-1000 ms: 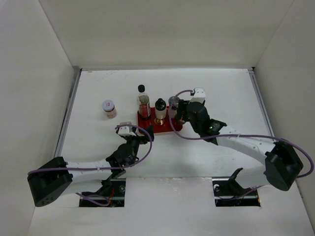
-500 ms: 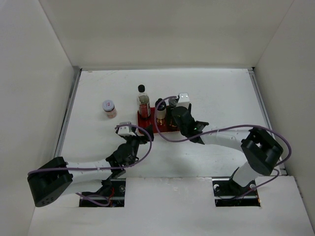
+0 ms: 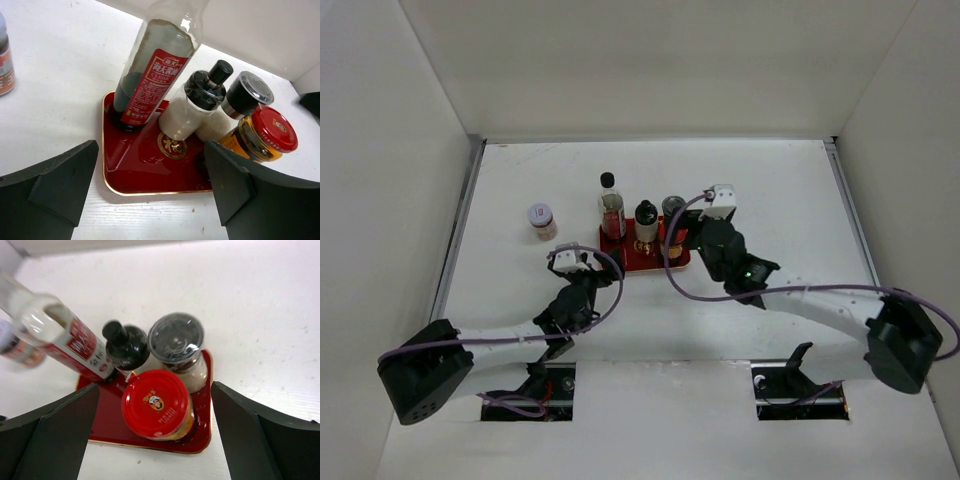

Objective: Organize the condiment bottles

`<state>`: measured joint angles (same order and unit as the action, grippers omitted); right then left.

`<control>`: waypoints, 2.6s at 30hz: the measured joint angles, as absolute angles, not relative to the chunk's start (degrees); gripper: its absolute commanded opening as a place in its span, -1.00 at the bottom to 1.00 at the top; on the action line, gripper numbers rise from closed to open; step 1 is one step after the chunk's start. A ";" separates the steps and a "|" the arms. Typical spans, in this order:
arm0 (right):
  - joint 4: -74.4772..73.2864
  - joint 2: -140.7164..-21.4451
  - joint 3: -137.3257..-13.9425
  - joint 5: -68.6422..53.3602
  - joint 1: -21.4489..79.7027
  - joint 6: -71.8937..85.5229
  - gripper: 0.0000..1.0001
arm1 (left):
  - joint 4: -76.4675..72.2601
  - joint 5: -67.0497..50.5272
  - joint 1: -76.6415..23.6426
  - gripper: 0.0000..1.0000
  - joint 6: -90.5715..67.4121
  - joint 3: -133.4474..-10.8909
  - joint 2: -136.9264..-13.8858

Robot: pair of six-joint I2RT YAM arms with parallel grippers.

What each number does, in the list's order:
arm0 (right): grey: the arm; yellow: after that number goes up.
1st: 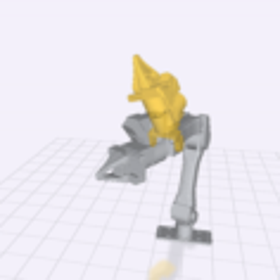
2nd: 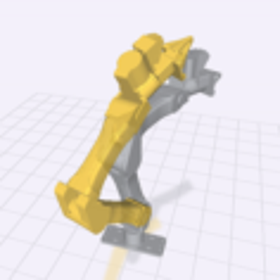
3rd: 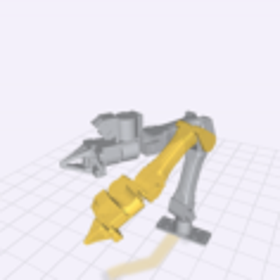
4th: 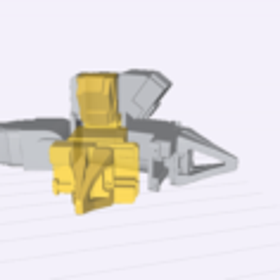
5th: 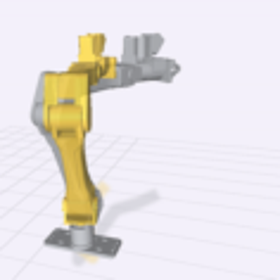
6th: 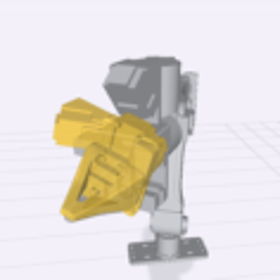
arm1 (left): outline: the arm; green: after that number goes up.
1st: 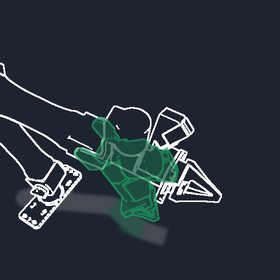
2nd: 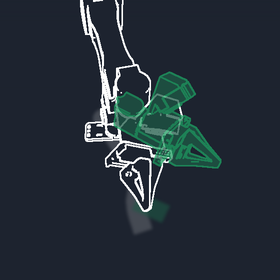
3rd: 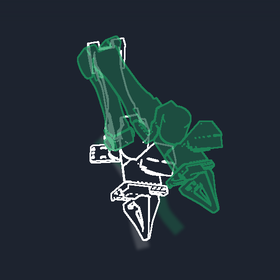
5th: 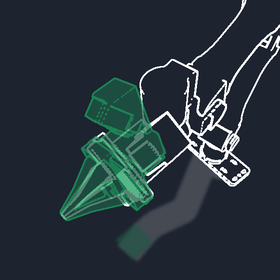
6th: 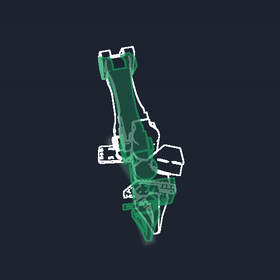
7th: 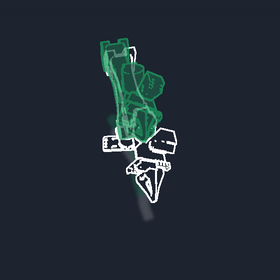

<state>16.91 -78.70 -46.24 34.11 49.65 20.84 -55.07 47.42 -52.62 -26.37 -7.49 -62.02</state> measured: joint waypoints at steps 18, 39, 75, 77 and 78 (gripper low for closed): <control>25.65 -55.92 -25.50 33.71 40.27 24.80 0.08 | -10.98 45.01 -32.08 0.76 -33.04 -28.51 -48.99; 31.77 -57.67 -23.70 34.06 41.78 25.23 0.88 | -3.03 38.83 -15.40 0.62 -32.86 -46.37 -84.90; 31.83 -60.07 -23.70 34.04 42.09 25.23 0.90 | -4.56 48.12 -29.19 -0.48 -30.00 -35.42 -69.28; 31.83 -60.10 -23.70 34.04 42.09 25.23 0.90 | -4.21 48.77 -33.28 -0.48 -30.00 -35.42 -65.69; 31.88 -60.16 -23.70 34.04 42.09 25.23 0.90 | -3.92 49.19 -35.29 -0.48 -30.00 -35.42 -64.20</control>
